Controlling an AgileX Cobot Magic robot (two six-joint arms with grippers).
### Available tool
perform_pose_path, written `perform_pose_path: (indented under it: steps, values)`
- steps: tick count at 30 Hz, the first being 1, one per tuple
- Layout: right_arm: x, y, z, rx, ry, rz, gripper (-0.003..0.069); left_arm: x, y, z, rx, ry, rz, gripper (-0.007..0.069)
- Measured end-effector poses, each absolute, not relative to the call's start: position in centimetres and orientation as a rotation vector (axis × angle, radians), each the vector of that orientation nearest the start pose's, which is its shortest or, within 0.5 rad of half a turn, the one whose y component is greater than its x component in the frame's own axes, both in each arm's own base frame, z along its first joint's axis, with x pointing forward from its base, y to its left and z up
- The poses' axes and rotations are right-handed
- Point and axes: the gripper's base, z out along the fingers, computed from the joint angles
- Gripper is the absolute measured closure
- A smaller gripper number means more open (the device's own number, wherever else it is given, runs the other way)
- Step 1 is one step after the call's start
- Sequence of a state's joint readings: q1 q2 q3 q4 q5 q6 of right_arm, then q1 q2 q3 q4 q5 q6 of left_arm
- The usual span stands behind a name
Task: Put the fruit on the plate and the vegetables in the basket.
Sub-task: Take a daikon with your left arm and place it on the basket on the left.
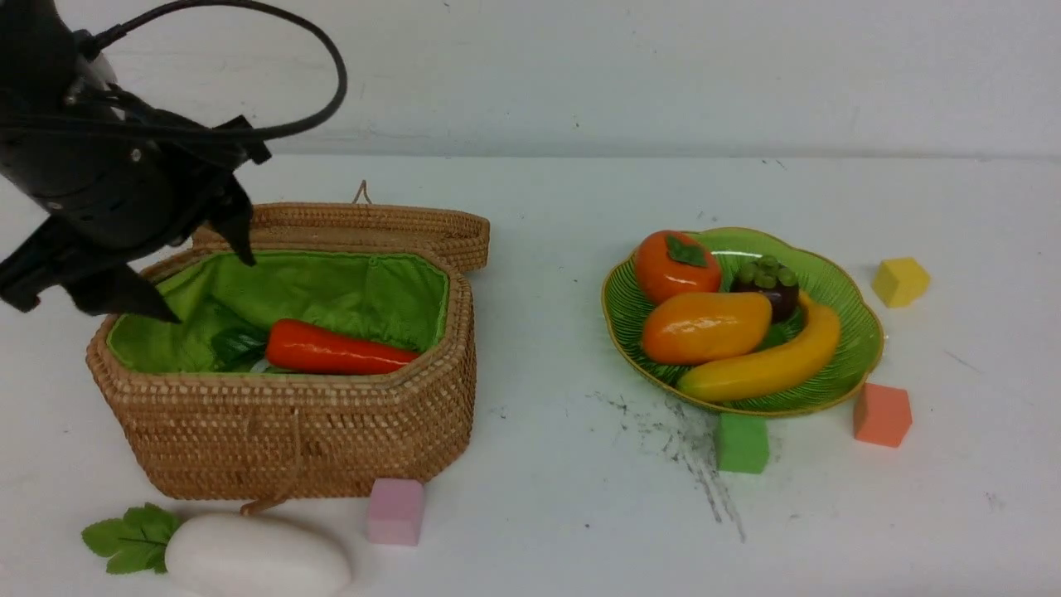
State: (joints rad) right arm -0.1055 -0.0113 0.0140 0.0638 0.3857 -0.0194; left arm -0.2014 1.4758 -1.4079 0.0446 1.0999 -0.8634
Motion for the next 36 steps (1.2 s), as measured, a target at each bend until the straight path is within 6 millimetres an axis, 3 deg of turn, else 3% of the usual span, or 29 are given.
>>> perform_pose_path:
  steps: [3, 5, 7, 10, 13, 19, 27, 36]
  values:
    - [5.2, -0.3, 17.4, 0.119, 1.867, -0.023, 0.0446, 28.0, -5.3, 36.3, -0.827, 2.582, -0.252, 0.0138]
    - [5.2, -0.3, 17.4, 0.119, 1.867, -0.023, 0.0442, 25.3, -4.8, 36.7, -0.825, 2.58, -0.253, 0.0144]
    - [5.2, -0.3, 17.4, 0.119, 1.867, -0.023, 0.0442, 24.6, -4.6, 36.3, -0.838, 2.583, -0.252, 0.0146]
    - [5.2, -0.3, 17.4, 0.12, 1.867, -0.022, 0.0438, 21.9, -4.2, 34.3, -0.969, 2.55, -0.306, 0.0146]
    - [5.2, -0.3, 17.4, 0.12, 1.867, -0.022, 0.0434, 20.9, -4.4, 31.0, -1.097, 2.573, -0.348, 0.0146]
    - [5.2, -0.3, 17.4, 0.12, 1.867, -0.022, 0.0424, 22.1, -5.3, 25.1, -1.329, 2.562, -0.428, 0.0146]
    - [5.2, -0.3, 17.4, 0.12, 1.867, -0.022, 0.0421, 25.2, -5.8, 21.4, -1.388, 2.542, -0.413, 0.0146]
    - [5.2, -0.3, 17.4, 0.121, 1.867, -0.022, 0.0421, 26.0, -6.0, 18.7, -1.429, 2.618, -0.32, 0.0145]
